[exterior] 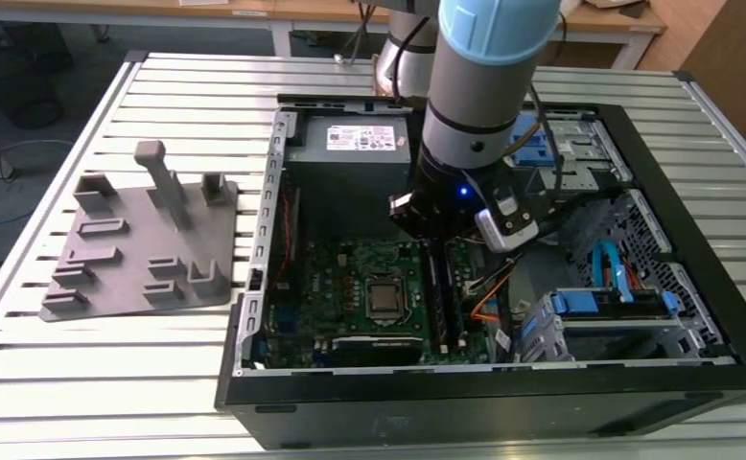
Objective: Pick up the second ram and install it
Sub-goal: 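Press down the second ram until it locks into place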
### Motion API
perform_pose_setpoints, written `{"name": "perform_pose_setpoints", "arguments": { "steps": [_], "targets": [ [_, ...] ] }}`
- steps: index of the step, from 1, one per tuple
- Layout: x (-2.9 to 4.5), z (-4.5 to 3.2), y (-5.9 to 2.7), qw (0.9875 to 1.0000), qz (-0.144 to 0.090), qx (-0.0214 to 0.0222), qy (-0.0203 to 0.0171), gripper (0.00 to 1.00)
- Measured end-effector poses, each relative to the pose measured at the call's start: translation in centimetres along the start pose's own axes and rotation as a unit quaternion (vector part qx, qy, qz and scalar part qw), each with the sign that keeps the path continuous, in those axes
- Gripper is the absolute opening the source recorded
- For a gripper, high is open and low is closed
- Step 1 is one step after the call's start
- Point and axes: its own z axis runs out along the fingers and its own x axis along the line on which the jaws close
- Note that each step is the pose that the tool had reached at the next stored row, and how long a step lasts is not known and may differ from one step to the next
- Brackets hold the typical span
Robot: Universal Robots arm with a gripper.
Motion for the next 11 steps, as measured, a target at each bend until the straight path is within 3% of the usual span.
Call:
{"name": "perform_pose_setpoints", "arguments": {
  "steps": [6, 8, 11],
  "targets": [
    [0.0, 0.21, 0.09, 1.0, 0.0, 0.0, -0.0001, 0.11],
    [-0.01, -0.05, 0.13, 1.0, 0.0, -0.0015, -0.001, 0.11],
    [-0.02, -0.62, 0.12, 1.0, 0.0, -0.0004, -0.0007, 0.11]
  ]
}}
